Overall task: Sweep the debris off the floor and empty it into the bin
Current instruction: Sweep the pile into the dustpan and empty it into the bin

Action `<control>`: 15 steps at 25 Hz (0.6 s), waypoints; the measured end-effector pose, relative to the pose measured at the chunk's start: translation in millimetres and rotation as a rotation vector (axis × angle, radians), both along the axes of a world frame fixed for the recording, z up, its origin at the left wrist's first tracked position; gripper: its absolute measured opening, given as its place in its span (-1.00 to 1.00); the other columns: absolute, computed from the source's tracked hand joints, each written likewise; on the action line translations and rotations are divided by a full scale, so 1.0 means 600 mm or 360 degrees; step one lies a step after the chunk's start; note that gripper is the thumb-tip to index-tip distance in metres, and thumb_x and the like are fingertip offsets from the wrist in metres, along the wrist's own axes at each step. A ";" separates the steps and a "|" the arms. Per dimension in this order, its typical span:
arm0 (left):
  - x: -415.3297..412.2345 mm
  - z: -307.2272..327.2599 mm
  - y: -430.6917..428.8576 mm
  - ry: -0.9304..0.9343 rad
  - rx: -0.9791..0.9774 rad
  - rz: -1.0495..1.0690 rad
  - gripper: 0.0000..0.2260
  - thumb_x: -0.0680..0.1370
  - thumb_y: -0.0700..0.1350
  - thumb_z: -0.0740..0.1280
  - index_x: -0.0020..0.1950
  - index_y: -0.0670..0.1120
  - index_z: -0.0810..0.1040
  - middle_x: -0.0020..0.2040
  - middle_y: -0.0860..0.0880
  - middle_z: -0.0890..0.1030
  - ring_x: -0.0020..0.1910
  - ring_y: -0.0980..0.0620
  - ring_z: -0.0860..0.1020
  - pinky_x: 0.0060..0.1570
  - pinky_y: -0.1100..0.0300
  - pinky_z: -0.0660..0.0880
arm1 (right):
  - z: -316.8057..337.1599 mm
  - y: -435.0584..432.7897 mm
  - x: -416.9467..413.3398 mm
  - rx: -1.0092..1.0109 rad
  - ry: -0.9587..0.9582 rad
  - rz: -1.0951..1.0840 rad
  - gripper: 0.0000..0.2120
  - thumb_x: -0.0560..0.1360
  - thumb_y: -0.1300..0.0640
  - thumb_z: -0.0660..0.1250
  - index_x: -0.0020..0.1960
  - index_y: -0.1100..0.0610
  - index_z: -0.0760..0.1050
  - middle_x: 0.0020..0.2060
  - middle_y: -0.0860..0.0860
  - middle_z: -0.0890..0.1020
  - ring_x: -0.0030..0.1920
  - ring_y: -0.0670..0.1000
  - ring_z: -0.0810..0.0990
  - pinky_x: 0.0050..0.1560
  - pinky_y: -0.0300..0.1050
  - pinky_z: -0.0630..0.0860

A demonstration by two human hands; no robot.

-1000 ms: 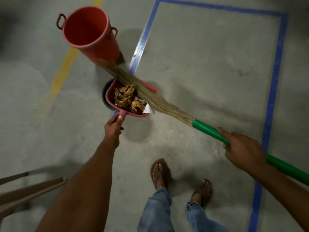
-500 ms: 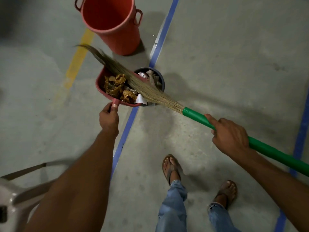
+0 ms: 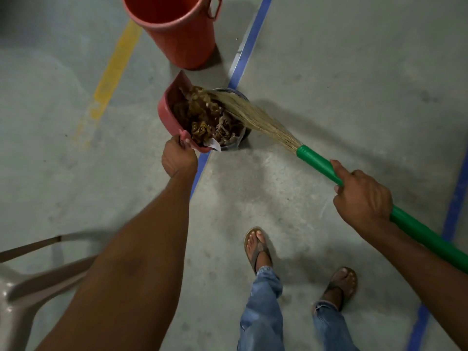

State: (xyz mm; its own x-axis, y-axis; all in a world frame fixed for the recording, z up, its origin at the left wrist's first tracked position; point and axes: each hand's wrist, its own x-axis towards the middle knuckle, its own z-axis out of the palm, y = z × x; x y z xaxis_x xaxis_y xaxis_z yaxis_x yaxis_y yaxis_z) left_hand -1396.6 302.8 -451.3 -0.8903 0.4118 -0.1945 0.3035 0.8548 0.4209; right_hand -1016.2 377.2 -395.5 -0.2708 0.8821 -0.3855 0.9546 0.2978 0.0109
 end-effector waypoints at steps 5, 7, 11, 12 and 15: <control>0.021 0.020 0.005 0.0067 -0.0018 -0.0016 -0.77 0.67 -0.02 0.22 0.19 -0.06 0.62 0.08 -0.14 0.68 0.09 -0.22 0.62 -0.12 0.10 0.35 | 0.017 -0.011 0.034 0.0015 0.0060 -0.0094 -0.38 0.58 0.08 0.33 0.60 -0.09 0.22 -0.12 0.12 0.55 -0.26 0.07 0.40 -0.25 -0.09 0.33; 0.024 0.026 0.007 0.0099 -0.0028 -0.0024 -0.76 0.68 -0.01 0.22 0.17 -0.08 0.61 0.07 -0.14 0.68 0.07 -0.21 0.63 -0.13 0.10 0.34 | 0.020 -0.014 0.049 0.0022 0.0085 -0.0141 -0.38 0.58 0.07 0.32 0.60 -0.09 0.22 -0.17 0.10 0.50 -0.27 0.07 0.42 -0.25 -0.08 0.35; 0.017 0.031 0.023 0.0240 -0.0107 -0.0115 -0.74 0.67 0.02 0.22 0.17 -0.10 0.60 0.06 -0.16 0.67 0.05 -0.25 0.63 -0.13 0.03 0.45 | 0.029 -0.018 0.074 0.0028 0.0135 -0.0193 -0.39 0.59 0.07 0.32 0.60 -0.09 0.22 -0.19 0.06 0.43 -0.26 0.07 0.41 -0.24 -0.08 0.33; 0.016 0.035 0.029 0.0271 -0.0130 -0.0156 -0.75 0.66 0.01 0.23 0.18 -0.09 0.61 0.07 -0.17 0.67 0.05 -0.26 0.63 -0.10 -0.01 0.50 | 0.029 -0.019 0.079 0.0032 0.0142 -0.0205 -0.39 0.59 0.07 0.31 0.60 -0.09 0.22 -0.19 0.07 0.43 -0.25 0.08 0.40 -0.23 -0.08 0.33; 0.021 0.044 0.043 0.0322 -0.0233 -0.0255 -0.76 0.66 -0.02 0.26 0.22 -0.06 0.63 0.11 -0.18 0.66 0.10 -0.27 0.62 -0.04 -0.05 0.54 | 0.027 -0.019 0.085 0.0025 0.0157 -0.0225 -0.39 0.59 0.08 0.31 0.59 -0.09 0.23 -0.18 0.07 0.43 -0.24 0.08 0.39 -0.22 -0.07 0.34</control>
